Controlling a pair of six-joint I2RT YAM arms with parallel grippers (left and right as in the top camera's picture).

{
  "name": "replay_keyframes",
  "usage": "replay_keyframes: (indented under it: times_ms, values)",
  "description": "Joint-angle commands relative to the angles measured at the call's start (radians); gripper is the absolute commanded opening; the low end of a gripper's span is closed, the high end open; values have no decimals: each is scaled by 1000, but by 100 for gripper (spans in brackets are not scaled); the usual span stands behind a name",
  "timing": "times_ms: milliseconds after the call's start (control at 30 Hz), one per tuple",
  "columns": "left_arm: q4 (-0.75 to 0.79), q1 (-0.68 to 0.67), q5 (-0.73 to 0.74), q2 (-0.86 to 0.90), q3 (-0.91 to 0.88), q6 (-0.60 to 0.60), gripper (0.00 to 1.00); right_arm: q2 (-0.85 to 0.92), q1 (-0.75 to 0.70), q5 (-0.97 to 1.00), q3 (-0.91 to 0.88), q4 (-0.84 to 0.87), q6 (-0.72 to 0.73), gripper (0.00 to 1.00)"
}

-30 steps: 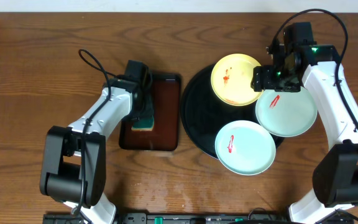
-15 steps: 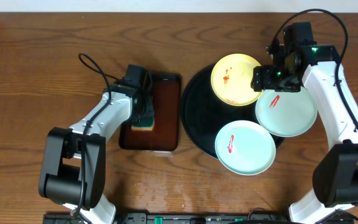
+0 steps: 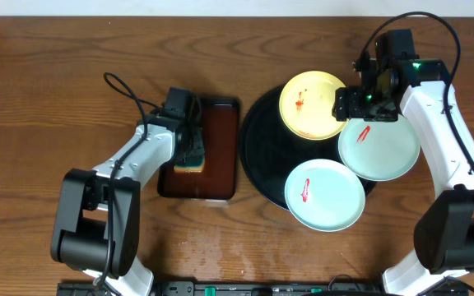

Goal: Clean dirty plates on tray and stack at the side

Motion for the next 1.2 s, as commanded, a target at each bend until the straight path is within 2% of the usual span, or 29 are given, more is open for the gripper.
replay_keyframes:
  times_ms: [0,333,533,1100,1167]
  values:
    - [28,-4,-2,26,-62,-5,27,1,8,6,13,-1,-13,84]
    - [71,-4,-2,32,-92,-5,27,1,8,6,13,-3,-13,84]
    - [73,-4,-1,63,-92,-6,36,1,8,6,13,-5,-13,84]
    - [72,-4,-1,79,-92,-5,36,1,8,6,13,-5,-13,84]
    - [72,-4,-1,85,-92,-5,31,1,8,6,13,-5,-13,84]
